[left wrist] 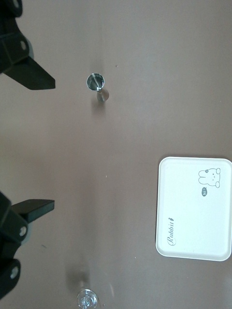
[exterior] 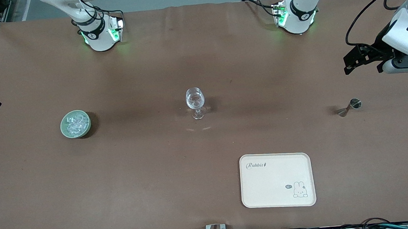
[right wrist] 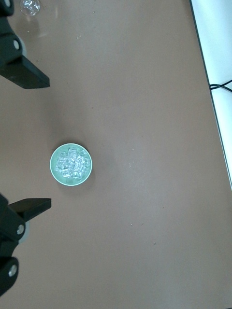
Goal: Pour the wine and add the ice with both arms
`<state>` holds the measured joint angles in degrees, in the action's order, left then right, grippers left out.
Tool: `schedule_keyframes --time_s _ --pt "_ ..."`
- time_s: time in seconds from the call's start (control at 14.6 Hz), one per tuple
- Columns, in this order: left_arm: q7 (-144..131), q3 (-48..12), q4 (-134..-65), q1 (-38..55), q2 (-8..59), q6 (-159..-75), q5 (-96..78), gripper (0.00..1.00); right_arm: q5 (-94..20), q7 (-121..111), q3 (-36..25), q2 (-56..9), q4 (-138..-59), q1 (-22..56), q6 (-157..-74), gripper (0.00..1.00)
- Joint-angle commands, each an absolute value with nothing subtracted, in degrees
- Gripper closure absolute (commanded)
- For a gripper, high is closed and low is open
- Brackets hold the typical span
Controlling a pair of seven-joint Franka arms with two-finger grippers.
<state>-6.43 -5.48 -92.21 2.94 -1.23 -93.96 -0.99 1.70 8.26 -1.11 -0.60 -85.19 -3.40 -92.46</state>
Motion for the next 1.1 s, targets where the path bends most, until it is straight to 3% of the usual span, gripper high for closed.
schedule_keyframes --time_s 0.0,0.48,1.03 --pt "-6.9 -5.7 -93.7 2.7 -2.5 -95.0 -1.7 0.00 2.3 7.2 -0.6 -0.1 -86.0 -4.0 -93.1 0.00" --pt "-7.0 -4.4 -93.5 2.5 -2.3 -93.6 -1.6 0.00 2.0 5.6 -0.6 -0.1 -86.0 -4.0 -92.8 0.00" --pt "-10.5 9.9 -93.5 2.6 3.9 -93.8 -9.3 0.00 1.9 5.3 -0.6 0.1 -88.3 -4.0 -93.4 0.00"
